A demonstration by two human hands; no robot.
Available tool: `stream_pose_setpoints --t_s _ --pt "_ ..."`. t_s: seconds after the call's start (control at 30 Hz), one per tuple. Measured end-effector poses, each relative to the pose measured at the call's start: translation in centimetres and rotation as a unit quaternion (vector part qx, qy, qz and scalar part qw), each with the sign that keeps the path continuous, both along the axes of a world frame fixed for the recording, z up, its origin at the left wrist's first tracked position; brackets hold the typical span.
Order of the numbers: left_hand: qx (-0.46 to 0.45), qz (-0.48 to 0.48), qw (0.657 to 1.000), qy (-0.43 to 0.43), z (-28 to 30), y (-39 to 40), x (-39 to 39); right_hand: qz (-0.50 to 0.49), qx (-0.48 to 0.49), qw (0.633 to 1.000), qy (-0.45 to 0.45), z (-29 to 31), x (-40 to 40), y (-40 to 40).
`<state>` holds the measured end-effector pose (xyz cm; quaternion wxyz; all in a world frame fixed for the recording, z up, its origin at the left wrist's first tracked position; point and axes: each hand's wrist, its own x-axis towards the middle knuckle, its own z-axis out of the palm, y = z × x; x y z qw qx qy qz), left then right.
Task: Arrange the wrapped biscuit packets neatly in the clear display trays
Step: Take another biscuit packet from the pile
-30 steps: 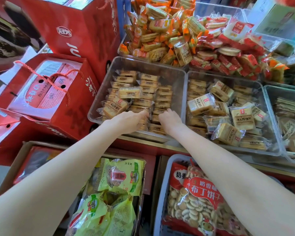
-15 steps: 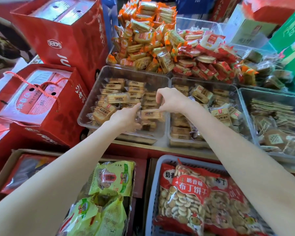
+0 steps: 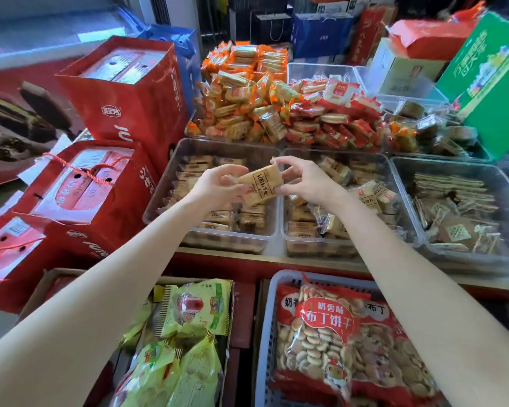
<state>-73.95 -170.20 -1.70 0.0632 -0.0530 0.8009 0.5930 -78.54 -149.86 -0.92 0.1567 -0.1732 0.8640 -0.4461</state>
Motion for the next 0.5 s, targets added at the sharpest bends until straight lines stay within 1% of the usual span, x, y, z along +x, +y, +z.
stream_pose_setpoints --t_s 0.1,0.13,0.23,0.3,0.4,0.5 --pt "0.089 0.061 0.994 0.001 0.4 -0.2 0.7 -0.077 -0.108 0.99 -0.043 -0.2 0.8 0.4" --pt "0.1 0.076 0.992 -0.001 0.6 -0.2 1.0 -0.088 -0.132 0.986 -0.049 -0.2 1.1 0.4" --pt "0.08 0.096 0.992 0.001 1.1 -0.2 1.6 -0.108 -0.145 0.983 -0.042 -0.2 1.9 0.2" --pt "0.074 0.119 0.99 0.006 1.6 -0.1 1.9 -0.11 -0.168 0.977 -0.075 -0.3 2.3 0.0" --pt "0.08 0.152 0.985 -0.006 1.9 -0.1 2.1 -0.11 -0.278 0.942 -0.154 -0.2 2.8 -0.2" --pt "0.091 0.143 0.984 -0.052 2.2 0.0 2.3 -0.139 -0.329 0.921 -0.154 0.2 3.2 -0.6"
